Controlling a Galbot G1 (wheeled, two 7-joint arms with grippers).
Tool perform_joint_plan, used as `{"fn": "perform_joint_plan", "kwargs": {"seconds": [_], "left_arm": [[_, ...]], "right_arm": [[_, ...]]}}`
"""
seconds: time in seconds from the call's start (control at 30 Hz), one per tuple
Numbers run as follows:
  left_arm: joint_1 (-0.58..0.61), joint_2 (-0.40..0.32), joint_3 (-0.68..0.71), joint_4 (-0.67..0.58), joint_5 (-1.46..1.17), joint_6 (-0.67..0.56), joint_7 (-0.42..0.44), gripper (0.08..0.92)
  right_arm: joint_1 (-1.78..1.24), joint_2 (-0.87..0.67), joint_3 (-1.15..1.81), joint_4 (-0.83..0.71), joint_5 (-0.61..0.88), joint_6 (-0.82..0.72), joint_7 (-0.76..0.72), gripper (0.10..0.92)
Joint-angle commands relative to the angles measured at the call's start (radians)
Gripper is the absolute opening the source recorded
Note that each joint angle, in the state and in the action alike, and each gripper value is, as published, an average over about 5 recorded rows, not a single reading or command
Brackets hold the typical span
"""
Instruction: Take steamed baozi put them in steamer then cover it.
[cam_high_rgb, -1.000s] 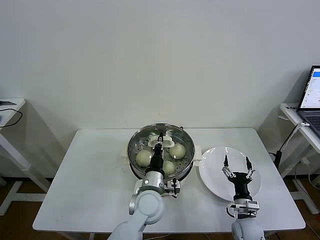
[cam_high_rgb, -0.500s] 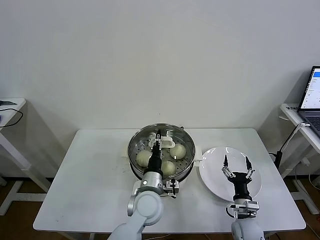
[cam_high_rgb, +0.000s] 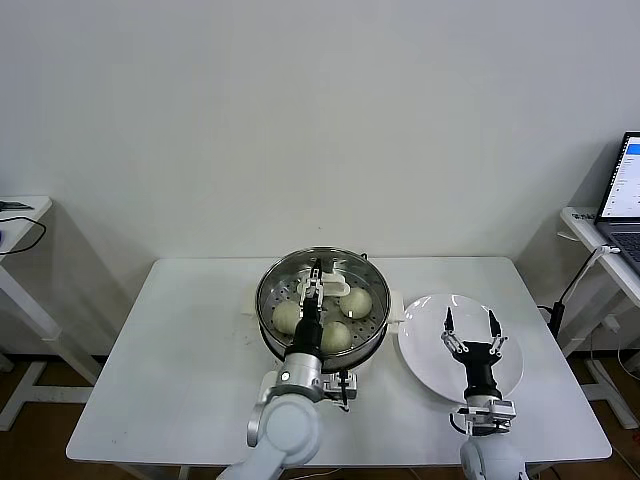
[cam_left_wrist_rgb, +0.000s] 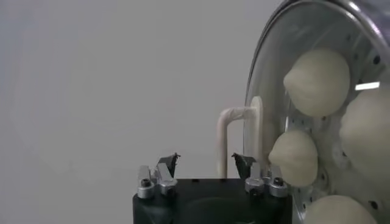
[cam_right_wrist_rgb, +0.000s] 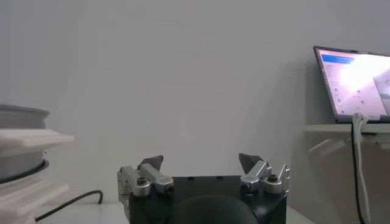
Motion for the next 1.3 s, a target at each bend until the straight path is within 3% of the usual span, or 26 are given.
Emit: {"fn": "perform_joint_plan", "kwargs": {"seconds": [0.03, 0.27, 0.4, 0.53, 0.63, 0.73, 0.9, 1.07, 1.3], "left_arm": [[0.055, 0.052, 0.005, -0.138, -0.026, 0.001, 0.017, 0.777], [0.127, 0.137, -0.042, -0.291, -0.208, -0.014, -0.002, 0.822], [0.228, 0.163, -0.180, -0.403, -0.478, -0.068, -0.121, 0.823], [0.343, 0.146, -0.420, -0.429, -0.843, -0.239, -0.280, 0.823], [0.394, 0.124, -0.601, -0.368, -1.134, -0.398, -0.324, 0.823], [0.400, 0.114, -0.726, -0.221, -1.312, -0.580, -0.322, 0.823], [0.368, 0.109, -0.809, 0.044, -1.473, -0.802, -0.267, 0.823], [0.363, 0.095, -0.838, 0.159, -1.532, -0.924, -0.209, 0.823], [0.397, 0.083, -0.826, 0.162, -1.531, -0.950, -0.171, 0.823]], "right_arm": [[-0.001, -0.002, 0.002, 0.006, -0.007, -0.005, 0.002, 0.823], [-0.015, -0.021, -0.018, 0.034, 0.019, -0.073, 0.030, 0.823], [-0.024, -0.032, -0.024, 0.058, 0.057, -0.109, 0.024, 0.823], [-0.033, -0.034, -0.026, 0.081, 0.114, -0.112, 0.002, 0.823], [-0.038, -0.038, -0.034, 0.092, 0.141, -0.106, -0.009, 0.823], [-0.041, -0.043, -0.041, 0.097, 0.151, -0.111, -0.009, 0.823], [-0.053, -0.048, -0.051, 0.113, 0.151, -0.126, 0.004, 0.823], [-0.069, -0.051, -0.056, 0.126, 0.143, -0.143, 0.021, 0.823], [-0.097, -0.057, -0.056, 0.143, 0.136, -0.148, 0.015, 0.823]]}}
